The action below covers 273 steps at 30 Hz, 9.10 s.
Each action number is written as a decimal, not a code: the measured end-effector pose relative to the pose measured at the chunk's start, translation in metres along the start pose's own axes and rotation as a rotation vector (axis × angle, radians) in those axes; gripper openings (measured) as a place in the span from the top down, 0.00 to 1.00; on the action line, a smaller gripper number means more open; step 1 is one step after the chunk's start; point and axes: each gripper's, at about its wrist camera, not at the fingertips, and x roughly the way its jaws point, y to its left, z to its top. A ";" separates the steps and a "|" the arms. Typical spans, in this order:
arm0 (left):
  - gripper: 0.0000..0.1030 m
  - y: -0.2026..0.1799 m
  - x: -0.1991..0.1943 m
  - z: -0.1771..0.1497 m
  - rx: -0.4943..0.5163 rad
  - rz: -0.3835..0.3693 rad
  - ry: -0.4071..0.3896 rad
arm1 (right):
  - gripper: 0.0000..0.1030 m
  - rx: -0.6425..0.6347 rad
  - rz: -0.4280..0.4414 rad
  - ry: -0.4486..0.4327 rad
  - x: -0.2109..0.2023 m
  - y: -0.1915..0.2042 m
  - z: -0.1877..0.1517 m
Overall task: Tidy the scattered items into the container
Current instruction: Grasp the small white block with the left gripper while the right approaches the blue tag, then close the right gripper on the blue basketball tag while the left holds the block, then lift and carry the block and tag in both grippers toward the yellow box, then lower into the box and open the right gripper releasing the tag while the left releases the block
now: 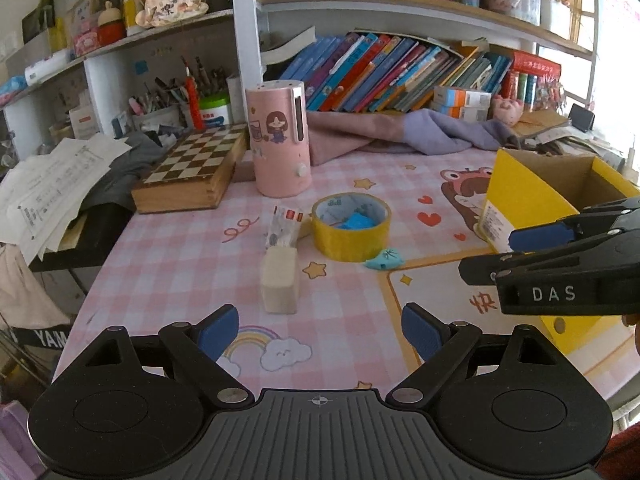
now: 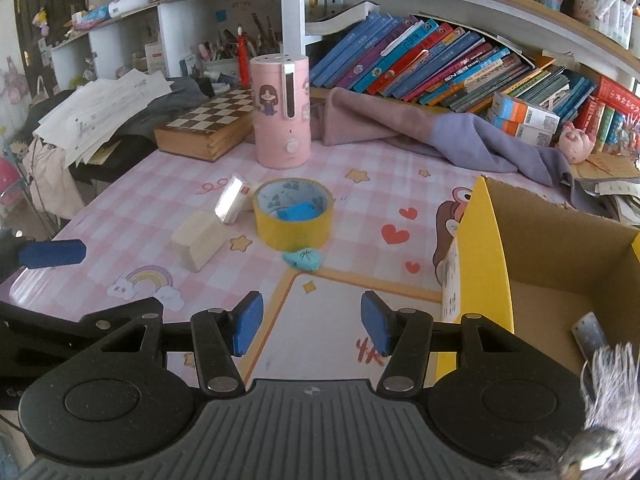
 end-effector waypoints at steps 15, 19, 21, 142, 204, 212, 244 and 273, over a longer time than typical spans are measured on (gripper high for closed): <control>0.13 0.017 0.054 0.015 -0.023 0.050 0.055 | 0.49 0.010 0.025 0.062 0.050 -0.013 0.023; 0.13 0.022 0.071 0.020 -0.028 0.063 0.071 | 0.50 0.004 0.033 0.086 0.067 -0.011 0.028; 0.13 0.024 0.078 0.021 -0.028 0.064 0.074 | 0.50 0.011 0.038 0.097 0.076 -0.011 0.031; 0.78 -0.022 -0.142 -0.072 0.048 -0.299 -0.085 | 0.71 0.116 -0.054 -0.028 -0.148 0.054 -0.110; 0.78 -0.179 -0.083 -0.021 0.310 -0.692 -0.095 | 0.71 0.411 -0.424 -0.005 -0.195 -0.096 -0.152; 0.78 -0.196 -0.068 0.011 0.260 -0.630 -0.170 | 0.71 0.351 -0.412 -0.082 -0.187 -0.133 -0.121; 0.78 -0.254 0.043 0.047 0.185 -0.308 0.046 | 0.70 0.073 -0.049 0.145 -0.035 -0.252 -0.053; 0.72 -0.262 0.042 0.045 0.138 -0.252 0.048 | 0.68 0.067 0.039 0.203 -0.017 -0.261 -0.057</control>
